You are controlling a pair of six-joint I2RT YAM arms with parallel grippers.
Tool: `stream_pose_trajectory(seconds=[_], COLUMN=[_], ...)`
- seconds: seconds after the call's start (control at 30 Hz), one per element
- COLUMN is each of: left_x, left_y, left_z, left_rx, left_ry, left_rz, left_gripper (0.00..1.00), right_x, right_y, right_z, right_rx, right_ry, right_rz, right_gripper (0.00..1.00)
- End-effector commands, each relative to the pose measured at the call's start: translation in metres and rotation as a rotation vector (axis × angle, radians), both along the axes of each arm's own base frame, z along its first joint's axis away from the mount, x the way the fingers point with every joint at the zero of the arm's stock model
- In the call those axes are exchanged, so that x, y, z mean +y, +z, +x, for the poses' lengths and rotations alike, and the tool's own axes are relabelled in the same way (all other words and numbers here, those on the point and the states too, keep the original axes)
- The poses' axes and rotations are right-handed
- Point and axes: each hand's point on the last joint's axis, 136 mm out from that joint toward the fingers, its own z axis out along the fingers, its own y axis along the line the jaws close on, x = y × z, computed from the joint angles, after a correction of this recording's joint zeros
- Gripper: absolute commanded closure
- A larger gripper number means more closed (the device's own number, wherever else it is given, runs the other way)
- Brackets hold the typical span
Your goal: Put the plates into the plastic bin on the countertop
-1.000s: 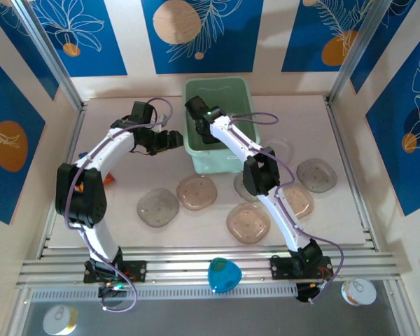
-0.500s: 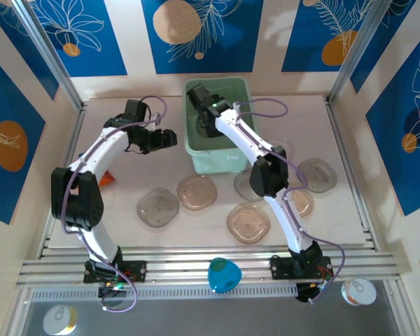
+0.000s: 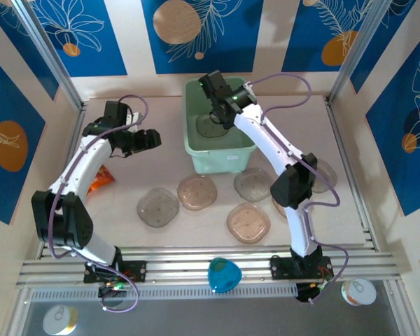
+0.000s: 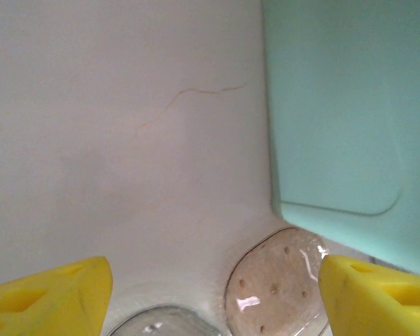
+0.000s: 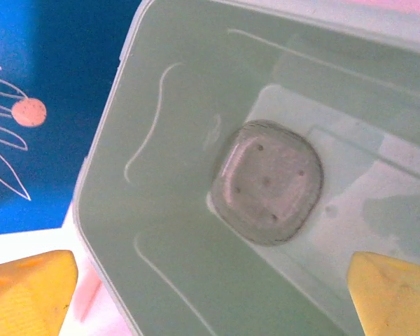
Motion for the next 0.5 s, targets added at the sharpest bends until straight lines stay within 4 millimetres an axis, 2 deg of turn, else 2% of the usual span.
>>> stream_pose_trajectory(seconds=[0.0, 0.17, 0.3, 0.47], left_x=[0.023, 0.040, 0.051, 0.059], left_y=[-0.008, -0.019, -0.029, -0.043], left_z=[-0.026, -0.055, -0.074, -0.090], left_rx=[0.067, 0.128, 0.174, 0.238], left_ry=[0.052, 0.093, 0.136, 0.170], left_rz=[0.052, 0.084, 0.099, 0.116], left_gripper=[0.23, 0.22, 0.22, 0.22], right_x=[-0.018, -0.038, -0.041, -0.065], right_y=[0.015, 0.025, 0.036, 0.022], right_z=[-0.012, -0.024, -0.037, -0.060], right_rx=[0.026, -0.009, -0.094, -0.088], right_ry=[0.148, 0.311, 0.515, 0.599], right_rz=[-0.103, -0.137, -0.151, -0.157], right_gripper=[0.01, 0.01, 0.01, 0.01])
